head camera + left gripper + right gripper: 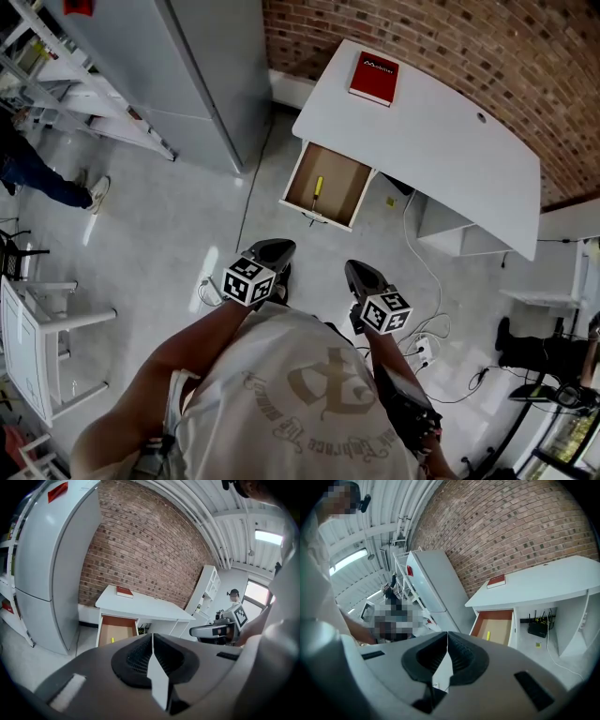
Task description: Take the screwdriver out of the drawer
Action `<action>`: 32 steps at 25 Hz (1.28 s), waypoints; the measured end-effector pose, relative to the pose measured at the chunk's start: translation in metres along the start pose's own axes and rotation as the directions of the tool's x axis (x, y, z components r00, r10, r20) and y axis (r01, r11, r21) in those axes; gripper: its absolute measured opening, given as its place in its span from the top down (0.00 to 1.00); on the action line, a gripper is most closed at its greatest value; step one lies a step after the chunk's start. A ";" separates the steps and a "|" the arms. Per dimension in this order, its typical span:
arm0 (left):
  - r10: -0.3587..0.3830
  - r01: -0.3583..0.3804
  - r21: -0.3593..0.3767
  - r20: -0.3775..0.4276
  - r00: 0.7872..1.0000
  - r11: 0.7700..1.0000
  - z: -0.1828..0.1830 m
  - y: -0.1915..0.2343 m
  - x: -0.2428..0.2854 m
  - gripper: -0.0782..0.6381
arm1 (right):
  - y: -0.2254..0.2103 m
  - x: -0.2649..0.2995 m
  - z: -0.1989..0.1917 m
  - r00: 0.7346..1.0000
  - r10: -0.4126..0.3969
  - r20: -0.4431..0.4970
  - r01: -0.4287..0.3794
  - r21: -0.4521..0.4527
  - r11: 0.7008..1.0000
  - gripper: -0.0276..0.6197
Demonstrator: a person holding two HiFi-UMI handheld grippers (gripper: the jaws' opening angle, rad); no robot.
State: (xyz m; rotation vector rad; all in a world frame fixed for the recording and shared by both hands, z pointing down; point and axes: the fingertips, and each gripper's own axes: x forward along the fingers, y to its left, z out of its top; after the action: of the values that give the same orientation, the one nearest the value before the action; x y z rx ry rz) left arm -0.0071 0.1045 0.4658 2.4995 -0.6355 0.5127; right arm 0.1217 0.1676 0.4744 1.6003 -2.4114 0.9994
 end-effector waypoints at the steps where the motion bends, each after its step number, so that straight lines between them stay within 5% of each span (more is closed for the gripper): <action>1: -0.005 0.005 0.002 0.000 1.000 1.000 0.005 0.004 0.003 0.87 | -0.002 0.004 0.005 1.000 -0.003 0.002 0.003 0.000 1.000 0.95; 22: -0.147 0.149 0.047 -0.042 0.988 0.988 0.054 0.096 0.037 0.87 | -0.015 0.089 0.054 0.988 -0.151 -0.012 0.151 -0.038 0.988 0.95; 32: -0.145 0.146 0.020 -0.024 0.989 0.989 0.058 0.125 0.027 0.87 | -0.025 0.109 0.065 0.976 -0.218 -0.023 0.216 -0.072 0.974 0.95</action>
State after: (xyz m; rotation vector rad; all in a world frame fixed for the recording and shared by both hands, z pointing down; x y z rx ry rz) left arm -0.0369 -0.0319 0.4791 2.5335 -0.4371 0.4945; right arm 0.1115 0.0389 0.4791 1.7636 -2.1664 0.8855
